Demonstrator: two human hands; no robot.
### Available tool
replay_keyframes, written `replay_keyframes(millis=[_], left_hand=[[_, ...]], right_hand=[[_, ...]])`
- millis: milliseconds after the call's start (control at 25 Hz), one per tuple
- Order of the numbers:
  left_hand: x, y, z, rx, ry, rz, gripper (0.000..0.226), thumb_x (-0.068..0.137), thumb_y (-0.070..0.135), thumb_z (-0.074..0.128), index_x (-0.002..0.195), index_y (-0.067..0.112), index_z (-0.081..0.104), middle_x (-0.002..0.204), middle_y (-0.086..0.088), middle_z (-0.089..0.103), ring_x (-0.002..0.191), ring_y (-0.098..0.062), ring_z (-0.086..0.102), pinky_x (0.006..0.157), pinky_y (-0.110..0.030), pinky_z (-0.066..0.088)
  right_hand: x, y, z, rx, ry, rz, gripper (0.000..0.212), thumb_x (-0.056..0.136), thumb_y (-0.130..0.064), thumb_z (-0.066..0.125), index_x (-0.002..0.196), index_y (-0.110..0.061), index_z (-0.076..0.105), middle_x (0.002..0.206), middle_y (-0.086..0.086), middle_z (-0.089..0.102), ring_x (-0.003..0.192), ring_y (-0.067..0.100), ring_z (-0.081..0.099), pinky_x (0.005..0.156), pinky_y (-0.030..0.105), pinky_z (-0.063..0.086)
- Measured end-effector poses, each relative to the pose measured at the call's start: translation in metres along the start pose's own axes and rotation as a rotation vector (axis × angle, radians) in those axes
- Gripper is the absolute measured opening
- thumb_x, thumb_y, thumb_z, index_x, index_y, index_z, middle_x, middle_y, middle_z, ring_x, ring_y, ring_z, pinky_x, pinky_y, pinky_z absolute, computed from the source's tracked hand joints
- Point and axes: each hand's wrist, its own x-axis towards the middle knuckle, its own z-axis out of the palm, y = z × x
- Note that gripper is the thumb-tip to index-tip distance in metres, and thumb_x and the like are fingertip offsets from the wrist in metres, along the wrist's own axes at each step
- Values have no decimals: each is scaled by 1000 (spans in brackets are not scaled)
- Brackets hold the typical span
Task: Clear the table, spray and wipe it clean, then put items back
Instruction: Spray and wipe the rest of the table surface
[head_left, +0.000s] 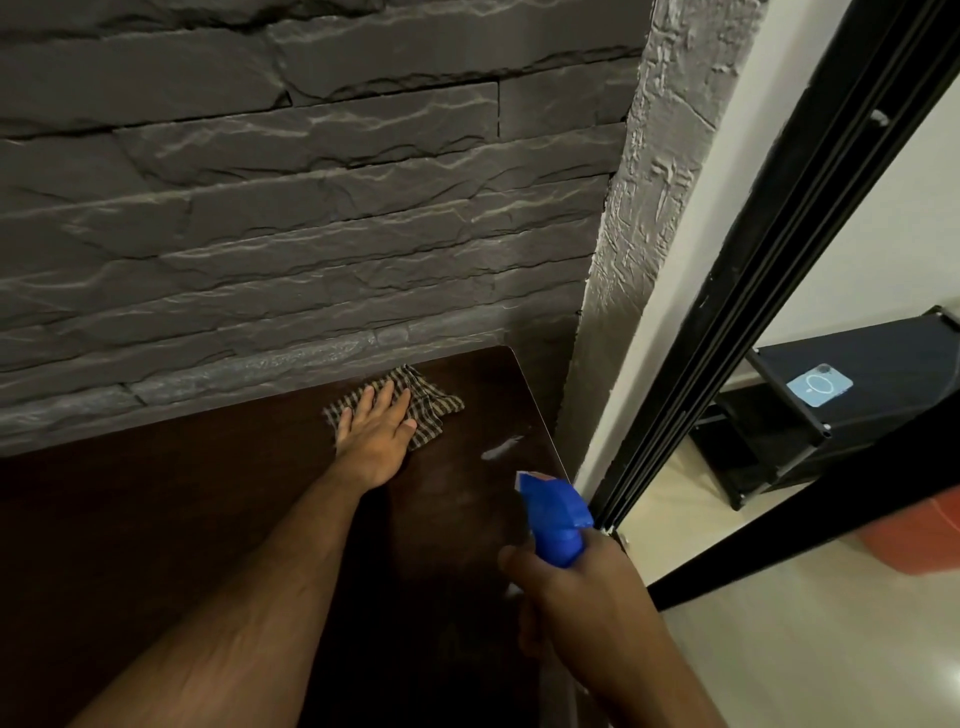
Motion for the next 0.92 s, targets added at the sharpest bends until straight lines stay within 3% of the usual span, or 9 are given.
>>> replay_keyframes(millis=[120, 200, 360, 520, 640, 720, 800, 880, 920], left_hand=[[1, -1, 2, 9, 17, -2, 53, 105, 42, 21, 155, 31, 6, 162, 9, -11, 148, -13, -18, 118, -42, -12], [2, 0, 2, 12, 21, -11, 53, 105, 43, 21, 155, 31, 7, 162, 9, -10, 148, -13, -17, 118, -42, -12], [0, 0, 4, 32, 22, -25, 53, 105, 42, 21, 155, 30, 7, 163, 9, -10, 148, -13, -16, 119, -42, -11], [-8, 18, 2, 39, 50, -58, 53, 105, 41, 21, 155, 29, 6, 163, 7, -11, 148, -15, -16, 119, -43, -10], [-48, 26, 30, 47, 88, 119, 54, 103, 49, 17, 154, 36, 4, 162, 13, -10, 146, -9, -22, 116, -35, -16], [-80, 13, 47, 70, 117, 191, 55, 98, 58, 9, 151, 44, 4, 160, 19, -8, 142, 1, -25, 112, -27, -22], [-63, 5, 39, 89, 127, 56, 56, 99, 56, 11, 153, 40, 6, 162, 16, -6, 145, -4, -22, 116, -32, -16], [-16, 30, 20, 72, 152, -147, 56, 103, 48, 17, 155, 32, 5, 163, 6, -9, 149, -17, -16, 120, -44, -8], [0, 55, 14, 77, 122, -158, 56, 104, 45, 18, 156, 30, 4, 163, 4, -10, 149, -20, -15, 120, -46, -7]], right_hand=[[6, -5, -16, 37, 67, -10, 20, 83, -25, 69, 92, -10, 60, 52, 1, 65, 43, 11, 61, 43, 19, 49], [8, -7, -26, 33, 43, 5, 22, 83, -25, 69, 95, -8, 60, 51, -1, 64, 40, 9, 60, 39, 15, 45], [6, -5, -20, 6, -69, 15, 22, 85, -26, 69, 98, -11, 58, 58, 2, 65, 46, 13, 61, 50, 22, 52], [5, -2, -21, 99, -84, 45, 20, 85, -22, 70, 96, -10, 57, 57, 3, 64, 45, 14, 60, 48, 24, 52], [5, 0, -27, 64, -55, 51, 23, 81, -23, 73, 93, -10, 58, 60, 5, 66, 46, 16, 61, 53, 29, 55], [8, 1, -34, 49, -40, 60, 27, 78, -25, 75, 95, -12, 58, 65, 6, 69, 45, 13, 62, 50, 25, 53], [10, 3, -41, 32, -40, 55, 23, 79, -27, 74, 91, -15, 59, 58, 0, 70, 43, 8, 62, 47, 20, 50], [10, 3, -45, 2, -46, 39, 20, 79, -30, 74, 87, -17, 60, 54, -3, 68, 46, 8, 62, 53, 24, 53], [9, 4, -46, 3, -51, 37, 20, 79, -29, 74, 88, -17, 60, 54, -2, 68, 47, 11, 63, 56, 27, 54]])
